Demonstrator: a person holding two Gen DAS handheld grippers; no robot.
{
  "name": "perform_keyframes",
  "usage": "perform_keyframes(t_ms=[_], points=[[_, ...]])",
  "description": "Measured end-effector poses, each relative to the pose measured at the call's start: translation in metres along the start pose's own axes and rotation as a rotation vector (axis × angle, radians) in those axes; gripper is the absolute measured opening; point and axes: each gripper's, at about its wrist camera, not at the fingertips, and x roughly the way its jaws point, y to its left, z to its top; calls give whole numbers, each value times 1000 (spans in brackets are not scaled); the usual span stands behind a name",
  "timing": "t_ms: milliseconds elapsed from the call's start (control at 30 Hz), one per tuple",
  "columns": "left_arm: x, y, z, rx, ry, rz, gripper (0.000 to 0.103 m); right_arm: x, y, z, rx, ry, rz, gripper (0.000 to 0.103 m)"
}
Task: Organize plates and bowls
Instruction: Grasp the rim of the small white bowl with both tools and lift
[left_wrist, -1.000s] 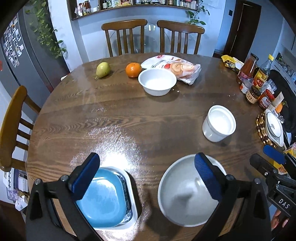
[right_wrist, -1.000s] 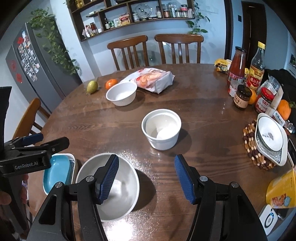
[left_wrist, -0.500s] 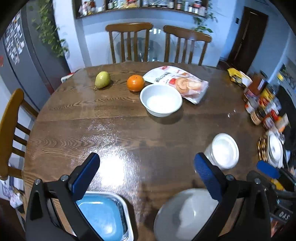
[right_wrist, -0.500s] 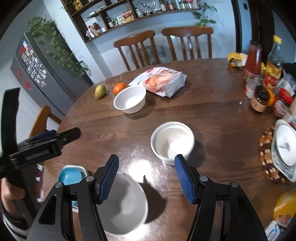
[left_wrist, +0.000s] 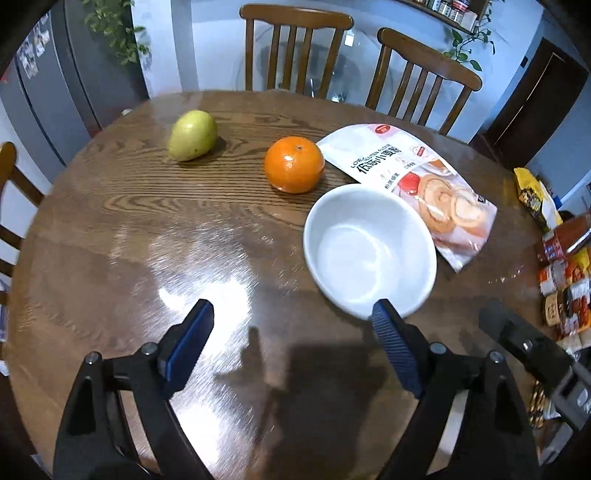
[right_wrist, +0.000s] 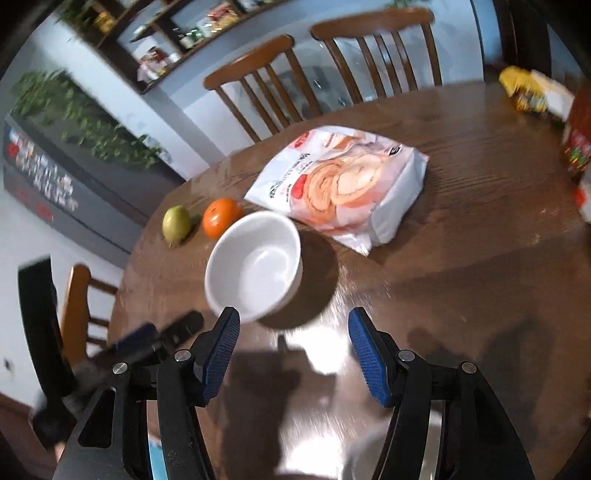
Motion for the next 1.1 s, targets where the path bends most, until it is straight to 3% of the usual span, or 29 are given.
perform_keyframes(t_ms=[100,233,333,400,500,600,833,1100], points=[[13,-1,10,7,9,-19,81,22,-4,13,30,14,-1,63],[31,-1,17,24,41,-11,68,51,-5,19,42,66,-2,58],[42,2,15,33,69,-4,57,65,-5,18,48,101,5,46],[50,4,14,40,91,-14,48,73,-3,17,27,122,-14,31],[54,4,12,48,112,-43,32,82,5,13,-39,153,-33,17],[50,-1,9,85,107,-62,15,85,17,9,-108,160,-63,13],[20,-4,-6,129,77,-71,14,71,21,-3,-120,158,-87,12],[-65,-3,-65,214,-12,-79,14,-6,32,-50,-168,101,-53,12]])
